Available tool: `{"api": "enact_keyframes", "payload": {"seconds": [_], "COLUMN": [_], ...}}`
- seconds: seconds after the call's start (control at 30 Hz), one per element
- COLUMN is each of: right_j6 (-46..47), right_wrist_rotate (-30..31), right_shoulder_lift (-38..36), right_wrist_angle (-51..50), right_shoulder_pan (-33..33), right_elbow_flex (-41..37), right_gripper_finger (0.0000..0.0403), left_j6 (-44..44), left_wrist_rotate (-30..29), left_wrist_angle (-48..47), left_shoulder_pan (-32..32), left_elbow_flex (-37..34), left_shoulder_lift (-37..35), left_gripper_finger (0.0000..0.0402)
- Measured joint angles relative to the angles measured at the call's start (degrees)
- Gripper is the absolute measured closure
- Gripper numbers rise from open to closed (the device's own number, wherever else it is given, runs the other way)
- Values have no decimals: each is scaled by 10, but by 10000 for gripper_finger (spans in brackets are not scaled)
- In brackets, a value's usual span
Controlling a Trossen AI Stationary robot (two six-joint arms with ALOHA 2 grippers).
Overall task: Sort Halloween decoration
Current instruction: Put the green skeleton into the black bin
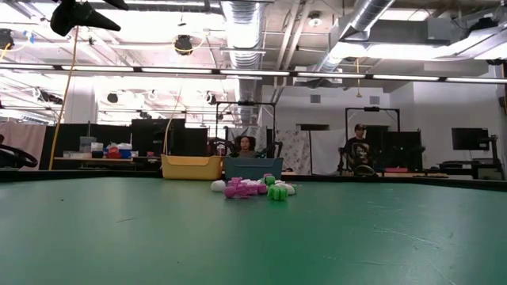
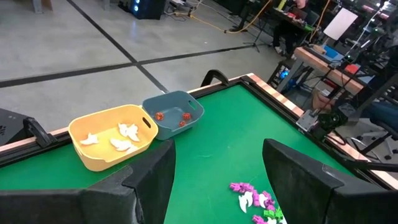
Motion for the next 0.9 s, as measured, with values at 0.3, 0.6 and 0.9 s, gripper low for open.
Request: {"api": "enact_keyframes", "payload": {"seconds": [0.3, 0.6, 0.9], "right_j6": [-27, -83, -130], "right_wrist_rotate": [-11, -11, 22], "right_shoulder_lift": [0, -6, -54], "right_wrist_angle": [-5, -4, 1], "right_shoulder_pan": [-17, -42, -108], "right_elbow_flex": [1, 34, 60], "right_gripper_finger": [337, 336, 336], "left_j6": [1, 3, 12], "left_wrist_rotate": [0, 0, 14], "left_wrist_angle": [0, 0, 1], "left_shoulder_pan": [0, 0, 0], "left_elbow_flex": [0, 0, 0], "left_shoulder_lift": [0, 0, 0], "left_gripper_finger": [170, 170, 170]}}
